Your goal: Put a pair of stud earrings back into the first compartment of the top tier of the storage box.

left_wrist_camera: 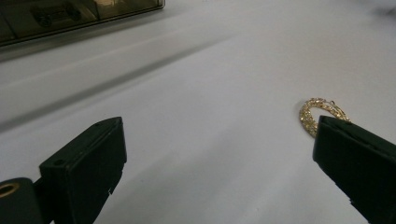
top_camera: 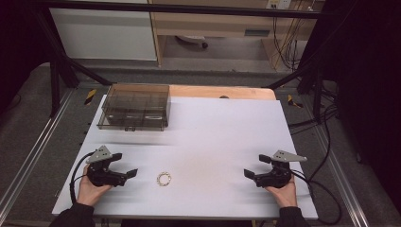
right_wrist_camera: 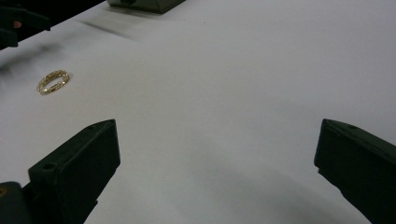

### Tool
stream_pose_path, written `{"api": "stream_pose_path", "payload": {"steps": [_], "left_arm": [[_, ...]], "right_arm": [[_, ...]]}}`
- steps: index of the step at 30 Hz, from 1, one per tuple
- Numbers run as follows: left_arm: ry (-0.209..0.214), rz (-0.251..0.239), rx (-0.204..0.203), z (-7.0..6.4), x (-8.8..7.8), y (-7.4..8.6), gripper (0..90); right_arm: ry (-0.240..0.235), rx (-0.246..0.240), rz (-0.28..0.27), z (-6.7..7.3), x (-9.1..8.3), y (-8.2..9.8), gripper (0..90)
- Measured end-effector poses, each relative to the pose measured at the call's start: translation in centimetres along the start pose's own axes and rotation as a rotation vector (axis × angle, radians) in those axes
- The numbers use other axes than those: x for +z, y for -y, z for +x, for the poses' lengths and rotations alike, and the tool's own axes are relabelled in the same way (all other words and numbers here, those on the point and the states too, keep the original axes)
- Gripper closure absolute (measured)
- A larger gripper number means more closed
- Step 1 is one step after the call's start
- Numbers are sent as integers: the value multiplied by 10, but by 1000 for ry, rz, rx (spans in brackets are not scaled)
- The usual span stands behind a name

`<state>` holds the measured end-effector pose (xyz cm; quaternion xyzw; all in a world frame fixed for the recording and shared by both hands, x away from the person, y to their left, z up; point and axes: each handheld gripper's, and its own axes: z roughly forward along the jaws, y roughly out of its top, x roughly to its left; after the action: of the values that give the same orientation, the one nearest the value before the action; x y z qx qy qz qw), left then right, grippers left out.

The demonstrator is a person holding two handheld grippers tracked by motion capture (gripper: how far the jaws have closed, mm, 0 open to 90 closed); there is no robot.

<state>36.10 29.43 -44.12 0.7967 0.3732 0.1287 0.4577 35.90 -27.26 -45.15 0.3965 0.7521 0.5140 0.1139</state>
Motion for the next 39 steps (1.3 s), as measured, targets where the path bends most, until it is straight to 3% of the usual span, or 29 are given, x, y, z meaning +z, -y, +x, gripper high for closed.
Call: {"api": "stream_pose_path", "payload": {"steps": [14, 25, 39], "left_arm": [[-1, 12, 18, -7, 5, -5, 37], [21, 31, 27, -25, 17, -13, 74], [21, 99, 13, -49, 40, -19, 184]], "right_arm": [[0, -5, 1, 0, -1, 0, 8], [5, -7, 8, 0, 0, 0, 9], [12, -10, 28, 0, 2, 1, 10]]}}
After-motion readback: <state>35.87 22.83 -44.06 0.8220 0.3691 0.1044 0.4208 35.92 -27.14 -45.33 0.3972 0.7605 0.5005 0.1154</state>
